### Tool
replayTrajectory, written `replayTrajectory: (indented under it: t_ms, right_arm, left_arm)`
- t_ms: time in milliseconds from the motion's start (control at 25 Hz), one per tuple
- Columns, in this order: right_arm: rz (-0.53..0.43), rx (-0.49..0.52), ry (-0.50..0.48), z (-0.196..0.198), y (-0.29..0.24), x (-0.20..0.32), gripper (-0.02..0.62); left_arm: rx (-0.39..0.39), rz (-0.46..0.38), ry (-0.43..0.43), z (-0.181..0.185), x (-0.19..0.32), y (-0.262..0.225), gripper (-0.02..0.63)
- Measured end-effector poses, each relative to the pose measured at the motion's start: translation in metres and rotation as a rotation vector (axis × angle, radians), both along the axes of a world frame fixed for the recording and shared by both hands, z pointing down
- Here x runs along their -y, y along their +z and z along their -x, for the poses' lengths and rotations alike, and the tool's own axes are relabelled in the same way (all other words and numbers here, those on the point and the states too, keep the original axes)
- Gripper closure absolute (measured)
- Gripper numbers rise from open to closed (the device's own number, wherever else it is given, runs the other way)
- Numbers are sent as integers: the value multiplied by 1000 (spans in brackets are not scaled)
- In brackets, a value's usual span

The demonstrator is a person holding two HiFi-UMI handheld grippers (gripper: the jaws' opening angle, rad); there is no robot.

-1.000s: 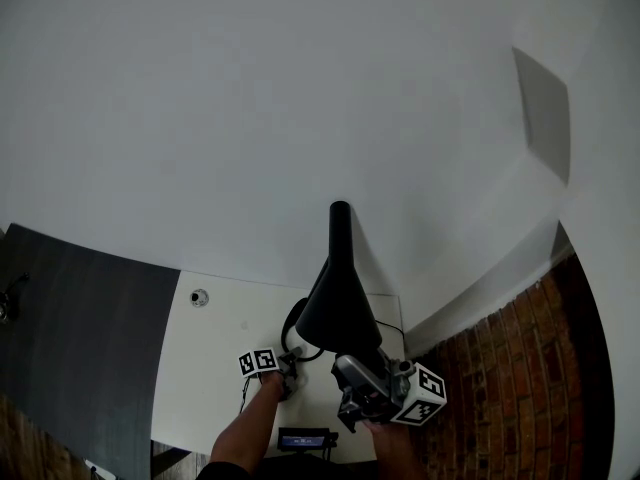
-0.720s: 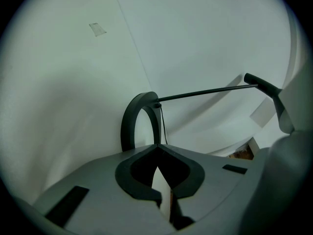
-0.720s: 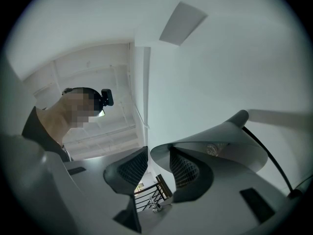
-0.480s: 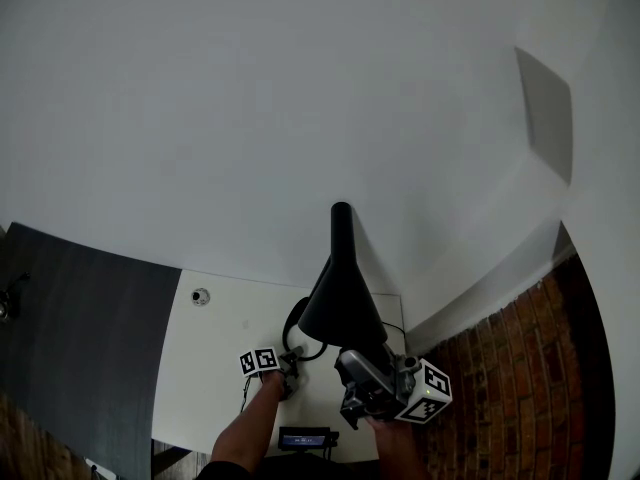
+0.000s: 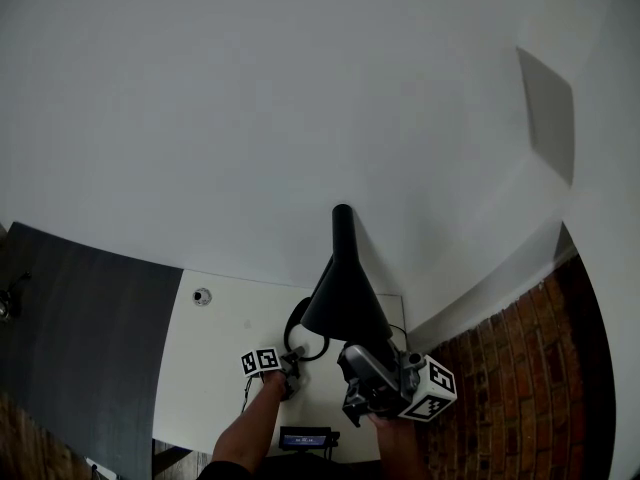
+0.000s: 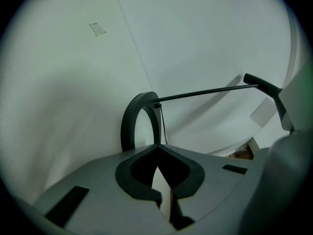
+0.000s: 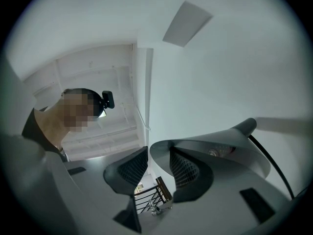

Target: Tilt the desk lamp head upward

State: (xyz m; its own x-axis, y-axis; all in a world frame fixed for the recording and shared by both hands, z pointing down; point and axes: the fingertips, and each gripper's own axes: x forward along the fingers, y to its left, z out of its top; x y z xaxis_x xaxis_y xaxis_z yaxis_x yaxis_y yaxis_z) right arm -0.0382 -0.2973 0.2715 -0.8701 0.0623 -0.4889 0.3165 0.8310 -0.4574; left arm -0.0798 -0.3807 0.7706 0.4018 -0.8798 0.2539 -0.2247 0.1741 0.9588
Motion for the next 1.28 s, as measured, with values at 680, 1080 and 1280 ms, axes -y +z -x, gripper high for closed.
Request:
replayTrajectory:
  t_ms: [680, 1080, 1280]
  right_arm:
    - [53, 44, 10, 5, -25, 9, 451]
    - [116, 77, 15, 9, -40, 17, 451]
    - [149, 88, 20, 10, -45, 20, 451]
  left_arm:
    - [0, 0, 1, 0, 0, 0, 595]
    - [2, 1, 0, 0, 0, 0, 595]
    - [2, 1, 1, 0, -1, 0, 595]
